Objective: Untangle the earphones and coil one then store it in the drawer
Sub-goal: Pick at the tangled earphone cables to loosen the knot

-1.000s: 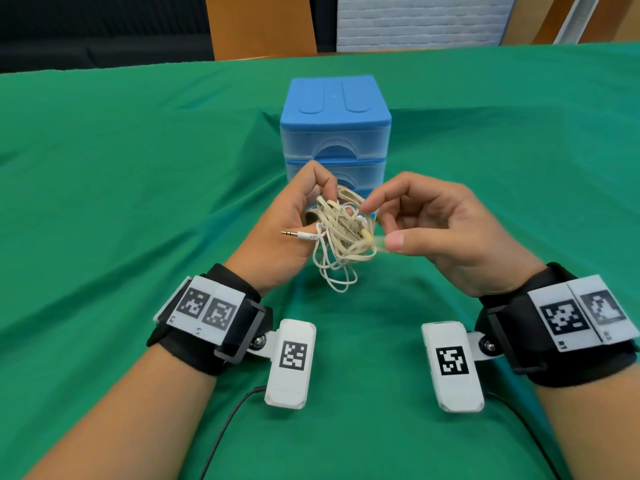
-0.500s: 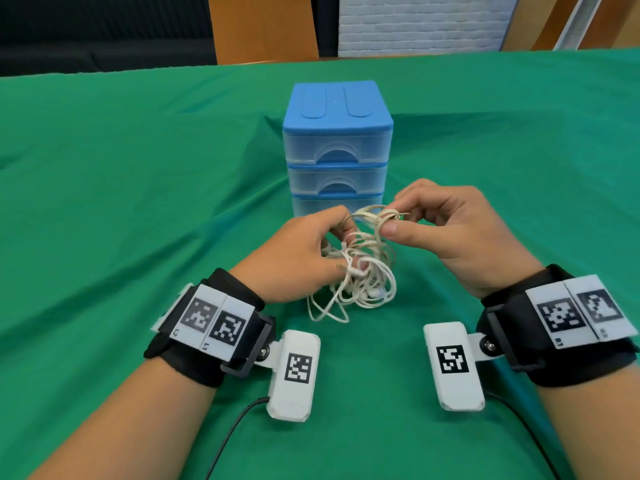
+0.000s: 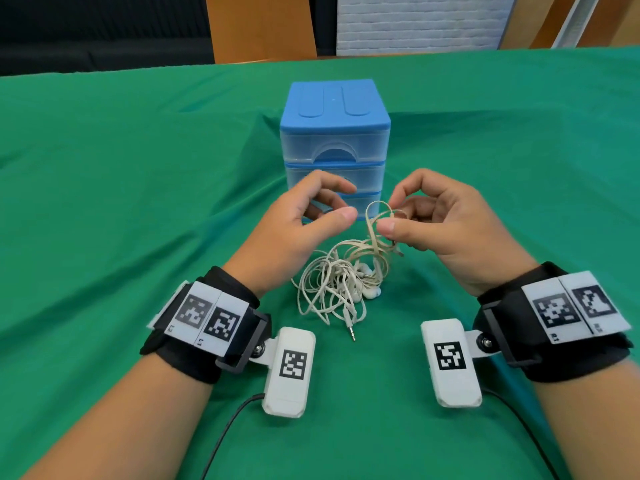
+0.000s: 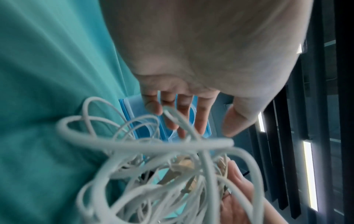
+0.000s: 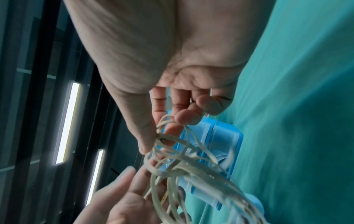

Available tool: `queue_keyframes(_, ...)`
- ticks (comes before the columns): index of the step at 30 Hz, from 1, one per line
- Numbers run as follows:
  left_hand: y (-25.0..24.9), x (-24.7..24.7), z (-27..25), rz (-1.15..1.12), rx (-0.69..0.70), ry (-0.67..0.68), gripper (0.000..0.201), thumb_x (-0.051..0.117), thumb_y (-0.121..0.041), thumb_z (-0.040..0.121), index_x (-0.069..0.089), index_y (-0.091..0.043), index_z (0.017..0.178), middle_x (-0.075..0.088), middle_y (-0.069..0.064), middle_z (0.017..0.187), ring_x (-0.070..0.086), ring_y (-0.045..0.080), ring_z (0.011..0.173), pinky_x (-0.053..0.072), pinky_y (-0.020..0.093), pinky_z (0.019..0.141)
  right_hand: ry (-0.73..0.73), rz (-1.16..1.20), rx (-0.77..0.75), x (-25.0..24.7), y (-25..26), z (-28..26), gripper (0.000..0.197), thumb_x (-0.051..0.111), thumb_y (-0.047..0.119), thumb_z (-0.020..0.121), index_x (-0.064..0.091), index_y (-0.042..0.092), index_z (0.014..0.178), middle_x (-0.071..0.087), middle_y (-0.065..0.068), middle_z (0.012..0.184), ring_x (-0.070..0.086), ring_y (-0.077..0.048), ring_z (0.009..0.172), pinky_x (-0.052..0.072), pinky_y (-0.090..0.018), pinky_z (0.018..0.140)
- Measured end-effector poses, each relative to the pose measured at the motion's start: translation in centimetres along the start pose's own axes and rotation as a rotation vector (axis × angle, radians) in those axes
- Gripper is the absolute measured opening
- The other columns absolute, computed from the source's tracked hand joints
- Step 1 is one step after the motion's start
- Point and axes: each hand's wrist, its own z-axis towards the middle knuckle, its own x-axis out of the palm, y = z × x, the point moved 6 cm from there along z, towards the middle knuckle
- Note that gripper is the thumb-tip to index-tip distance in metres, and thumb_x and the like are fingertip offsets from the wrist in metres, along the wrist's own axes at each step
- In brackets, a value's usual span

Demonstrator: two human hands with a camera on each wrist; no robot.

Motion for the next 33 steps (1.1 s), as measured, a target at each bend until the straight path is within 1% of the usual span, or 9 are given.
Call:
queue_keyframes(2,-0.3,0.1,-0.1,0.013,0.043,-0.005,0.035,0.073,-0.04,0.083,0.064,-0.015,0.106,0.063,-0.006,0.095,0.052,0.006,0.079,0.041,0.019,0.073,0.011,-0.008,-0.004,0.2,0.1,0.0,0.024,0.078,0.013,0.074,0.06,0.007,0.09,0.06,-0.013,0.068,0.05,-0.01,0.054,0.039,-0.012,0.052)
queue_keyframes(7,-0.3,1.1,-0.1,0.11,0.09,0.073,0.011,0.077,-0.006,0.086,0.066,-0.007,0.086,0.057,-0.023,0.069,0.046,-0.002,0.061,0.035,0.008,0.061,0.053,-0.065,-0.016,0.6,0.1,0.0,0.01,0.07,-0.003,0.085,0.063,0.004,0.087,0.06,-0.009,0.072,0.046,-0.003,0.052,0.036,-0.011,0.051)
queue_keyframes(10,0.1,0.7,0.1,0.016,0.06,0.049,0.008,0.07,-0.001,0.089,0.063,-0.004,0.086,0.064,-0.003,0.074,0.053,0.008,0.069,0.043,0.019,0.069,0.042,-0.081,-0.009,0.5,-0.1,0.0,0.016,0.07,-0.007,0.084,0.062,0.007,0.083,0.059,0.009,0.068,0.044,-0.001,0.049,0.036,-0.009,0.051)
queue_keyframes(12,0.2,0.5,0.1,-0.126,0.021,0.032,0.005,0.064,0.0,0.093,0.06,-0.004,0.092,0.069,0.012,0.079,0.061,0.014,0.075,0.049,0.023,0.073,0.045,-0.076,0.003,0.5,-0.2,0.1,0.015,0.073,0.0,0.082,0.062,0.01,0.081,0.057,0.01,0.068,0.039,-0.007,0.05,0.032,-0.013,0.049)
queue_keyframes(16,0.2,0.9,0.1,-0.241,-0.029,0.05,0.003,0.061,-0.011,0.093,0.062,-0.009,0.095,0.063,0.0,0.069,0.056,0.013,0.064,0.044,0.023,0.066,0.0,-0.059,0.025,0.4,-0.3,0.2,0.008,0.067,0.011,0.078,0.06,0.014,0.076,0.052,0.002,0.071,0.032,-0.01,0.052,0.025,-0.019,0.047)
queue_keyframes(18,0.5,0.9,0.1,-0.276,-0.041,0.048,0.007,0.062,-0.013,0.091,0.066,-0.01,0.095,0.055,0.0,0.066,0.047,0.01,0.06,0.04,0.022,0.061,-0.066,-0.057,-0.017,0.0,0.0,0.3,0.009,0.067,0.01,0.076,0.06,0.014,0.073,0.052,0.008,0.063,0.032,-0.008,0.05,0.027,-0.017,0.05)
queue_keyframes(22,0.4,1.0,-0.2,-0.263,-0.045,0.094,0.011,0.063,-0.007,0.092,0.071,-0.011,0.098,0.048,0.0,0.065,0.037,0.005,0.058,0.029,0.017,0.053,-0.168,0.0,-0.096,-0.8,0.5,0.4,0.009,0.067,0.008,0.074,0.06,0.014,0.073,0.056,0.0,0.069,0.034,-0.013,0.057,0.032,-0.015,0.057)
queue_keyframes(28,1.2,0.3,-0.4,-0.242,-0.096,0.028,0.009,0.067,-0.008,0.09,0.071,-0.011,0.082,0.059,0.004,0.068,0.036,0.007,0.056,0.031,0.016,0.053,-0.056,0.039,-0.066,0.4,0.0,0.2,0.01,0.07,0.023,0.068,0.064,0.017,0.071,0.05,-0.015,0.073,0.03,-0.03,0.067,0.024,-0.033,0.059)
queue_keyframes(33,1.2,-0.5,0.0,-0.273,-0.024,-0.085,0.004,0.068,-0.011,0.086,0.071,-0.01,0.085,0.057,0.015,0.072,0.05,0.012,0.057,0.041,0.018,0.058,0.006,0.016,-0.034,1.1,-0.4,0.1,0.009,0.073,0.016,0.07,0.064,0.016,0.073,0.052,-0.011,0.073,0.032,-0.028,0.068,0.023,-0.032,0.058)
